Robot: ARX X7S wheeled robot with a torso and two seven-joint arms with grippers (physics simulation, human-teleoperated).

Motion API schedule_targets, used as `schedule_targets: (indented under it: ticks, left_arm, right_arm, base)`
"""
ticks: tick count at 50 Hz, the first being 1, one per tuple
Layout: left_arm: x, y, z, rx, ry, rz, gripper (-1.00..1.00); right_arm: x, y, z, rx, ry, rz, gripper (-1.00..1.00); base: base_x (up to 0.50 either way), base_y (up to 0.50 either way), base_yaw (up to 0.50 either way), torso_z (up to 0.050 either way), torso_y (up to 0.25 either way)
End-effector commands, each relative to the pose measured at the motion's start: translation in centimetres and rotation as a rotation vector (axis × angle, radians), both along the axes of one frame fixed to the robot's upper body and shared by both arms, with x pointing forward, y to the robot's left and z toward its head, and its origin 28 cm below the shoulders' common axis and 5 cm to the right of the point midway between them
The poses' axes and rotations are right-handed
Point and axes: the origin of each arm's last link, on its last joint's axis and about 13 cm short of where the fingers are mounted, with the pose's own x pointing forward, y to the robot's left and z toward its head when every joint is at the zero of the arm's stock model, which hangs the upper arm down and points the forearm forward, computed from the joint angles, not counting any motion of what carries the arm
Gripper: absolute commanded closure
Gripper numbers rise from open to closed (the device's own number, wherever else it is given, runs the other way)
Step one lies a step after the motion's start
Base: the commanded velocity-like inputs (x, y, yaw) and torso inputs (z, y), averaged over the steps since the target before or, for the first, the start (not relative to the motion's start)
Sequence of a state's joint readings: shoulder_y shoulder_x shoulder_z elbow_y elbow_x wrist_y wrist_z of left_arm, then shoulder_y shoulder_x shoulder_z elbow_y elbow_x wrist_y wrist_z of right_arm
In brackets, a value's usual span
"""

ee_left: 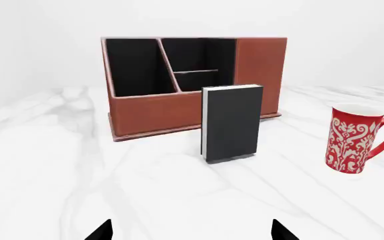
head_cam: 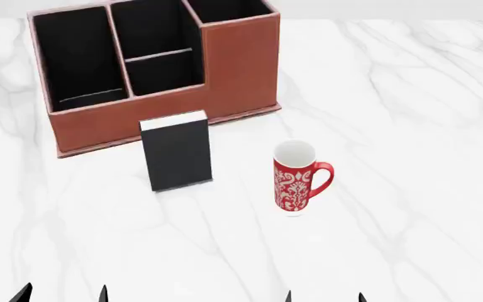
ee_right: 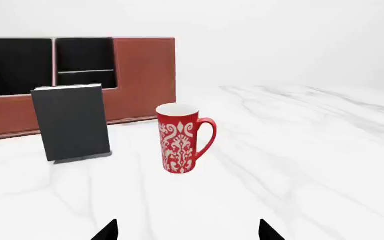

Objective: Pick up the book and place it in the front compartment of the caddy.

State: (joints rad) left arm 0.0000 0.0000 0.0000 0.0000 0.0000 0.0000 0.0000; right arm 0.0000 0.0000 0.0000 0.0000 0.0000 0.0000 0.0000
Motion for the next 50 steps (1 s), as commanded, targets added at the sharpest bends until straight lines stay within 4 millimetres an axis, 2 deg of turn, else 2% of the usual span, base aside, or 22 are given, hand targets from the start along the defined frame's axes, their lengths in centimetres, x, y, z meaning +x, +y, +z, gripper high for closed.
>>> schedule_targets:
  ticks: [1, 24, 34, 40, 46, 50]
  left_arm:
    - [0.0, 0.0, 0.0, -0.006, 0.001, 0.003, -1.0]
    - [0.1, 0.0, 0.0, -0.005, 0.001, -0.002, -1.0]
    - [0.2, -0.1, 0.8, 0.02, 0.011, 0.0, -1.0]
    - [1.0, 0.4, 3.4, 0.047, -0.034, 0.026, -1.0]
    - [2.8, 1.1, 9.5, 0.065, -0.17, 0.039, -1.0]
    - [3.1, 1.6, 12.6, 0.062, -0.253, 0.052, -1.0]
  right_arm:
    - [-0.1, 0.1, 0.0, -0.001, 0.01, 0.011, -1.0]
    - [0.1, 0.1, -0.1, 0.001, 0.025, 0.018, -1.0]
    - [0.4, 0.0, 1.0, 0.001, 0.024, 0.006, -1.0]
    - [1.2, -0.6, 4.5, -0.003, -0.019, -0.02, -1.0]
    - [2.4, -1.7, 11.5, -0.038, -0.157, 0.0, -1.0]
    - [2.5, -2.4, 14.9, -0.068, -0.24, -0.002, -1.0]
  base:
    - [0.0, 0.0, 0.0, 0.0, 0.0]
    - [0.0, 0.0, 0.0, 0.0, 0.0]
    - [0.0, 0.0, 0.0, 0.0, 0.0]
    - [0.0, 0.0, 0.0, 0.0, 0.0]
    - [0.0, 0.0, 0.0, 0.0, 0.0]
    - [0.0, 0.0, 0.0, 0.0, 0.0]
